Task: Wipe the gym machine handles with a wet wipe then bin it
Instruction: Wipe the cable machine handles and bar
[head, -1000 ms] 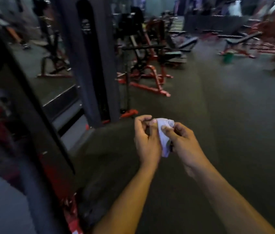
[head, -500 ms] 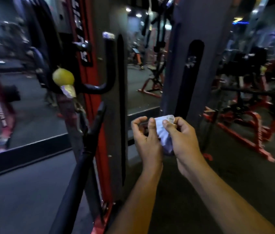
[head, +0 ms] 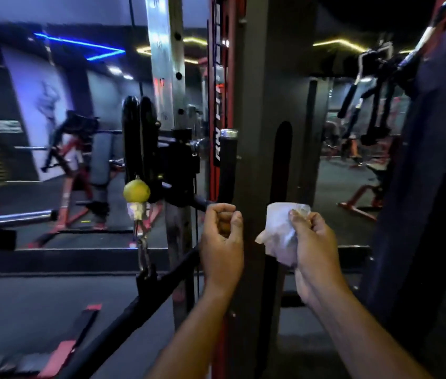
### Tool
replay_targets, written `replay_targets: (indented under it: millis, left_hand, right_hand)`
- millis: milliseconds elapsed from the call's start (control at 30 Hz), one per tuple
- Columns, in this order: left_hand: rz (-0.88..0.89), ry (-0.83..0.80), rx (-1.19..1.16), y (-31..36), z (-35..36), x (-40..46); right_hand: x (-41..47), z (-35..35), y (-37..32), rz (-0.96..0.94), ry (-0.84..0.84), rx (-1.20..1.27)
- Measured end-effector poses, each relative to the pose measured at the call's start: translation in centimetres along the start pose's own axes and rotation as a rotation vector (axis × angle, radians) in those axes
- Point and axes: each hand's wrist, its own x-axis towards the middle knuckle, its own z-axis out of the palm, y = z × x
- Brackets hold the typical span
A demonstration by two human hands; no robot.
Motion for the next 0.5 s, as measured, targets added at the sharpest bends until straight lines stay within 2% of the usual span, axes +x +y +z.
replay_targets:
  millis: [200,367,500]
  left_hand:
    - [0.283,0.037,0.352,1.4,0.5,7.0]
    - [0.31,-0.046,0.53,3.4,0.4,14.4]
    - [0.306,-0.157,0.632,4.9,2.2,18.8]
  right_hand:
    - [6.8,2.6,-0.2,-0.146,-0.13,-0.111]
    - [10.4,7.3,-1.4,-0.245,-0.232,-0.042]
    - [12.6,11.4,-1.4,-0.304,-0.219,0.007]
